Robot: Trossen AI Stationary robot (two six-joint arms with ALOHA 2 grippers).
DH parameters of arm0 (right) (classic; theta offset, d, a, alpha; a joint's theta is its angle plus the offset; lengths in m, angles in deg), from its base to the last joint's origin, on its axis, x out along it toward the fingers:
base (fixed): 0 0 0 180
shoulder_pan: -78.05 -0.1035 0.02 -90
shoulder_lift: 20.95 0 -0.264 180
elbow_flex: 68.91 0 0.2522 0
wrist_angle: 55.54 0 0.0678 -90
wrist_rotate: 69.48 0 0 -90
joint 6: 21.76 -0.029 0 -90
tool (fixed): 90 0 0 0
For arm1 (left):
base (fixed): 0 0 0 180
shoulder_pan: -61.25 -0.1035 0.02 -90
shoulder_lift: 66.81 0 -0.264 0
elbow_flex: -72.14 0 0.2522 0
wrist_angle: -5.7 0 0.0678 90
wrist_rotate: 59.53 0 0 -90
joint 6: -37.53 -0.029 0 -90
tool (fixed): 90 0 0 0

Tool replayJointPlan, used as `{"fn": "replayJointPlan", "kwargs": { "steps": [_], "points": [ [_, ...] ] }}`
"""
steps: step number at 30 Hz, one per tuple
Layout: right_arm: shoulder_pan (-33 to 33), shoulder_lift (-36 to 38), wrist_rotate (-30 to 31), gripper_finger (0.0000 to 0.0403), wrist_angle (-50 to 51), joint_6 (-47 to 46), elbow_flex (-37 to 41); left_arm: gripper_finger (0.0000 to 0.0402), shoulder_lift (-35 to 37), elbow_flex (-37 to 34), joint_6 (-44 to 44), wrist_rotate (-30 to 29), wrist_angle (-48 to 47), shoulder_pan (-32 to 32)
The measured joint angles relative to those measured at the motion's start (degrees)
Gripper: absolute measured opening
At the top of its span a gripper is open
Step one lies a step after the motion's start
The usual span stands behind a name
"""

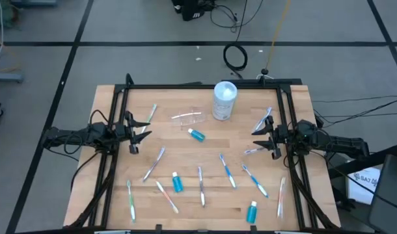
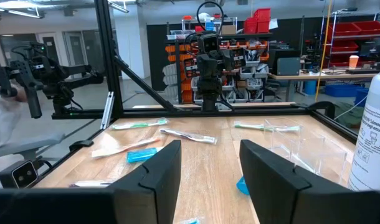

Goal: Pick & Place toothbrushing station

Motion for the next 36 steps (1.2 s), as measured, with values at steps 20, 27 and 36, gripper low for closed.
{"fn": "replayJointPlan", "kwargs": {
  "steps": [20,27,36],
  "points": [
    [0.0,0.0,0.0,0.0155,-14.7,0.1,0.0,0.0166,0.0,0.0,1.2,-2.3,2.0,0.0],
    [0.0,0.0,0.0,0.0155,-17.4,0.0,0.0,0.0166,0.0,0.0,9.8,-2.7,1.2,0.0],
    [0.1,-0.2,2.1,0.0155,-22.5,2.4,0.0,0.0166,0.0,0.1,23.3,-10.4,-4.6,0.0]
  ]
}}
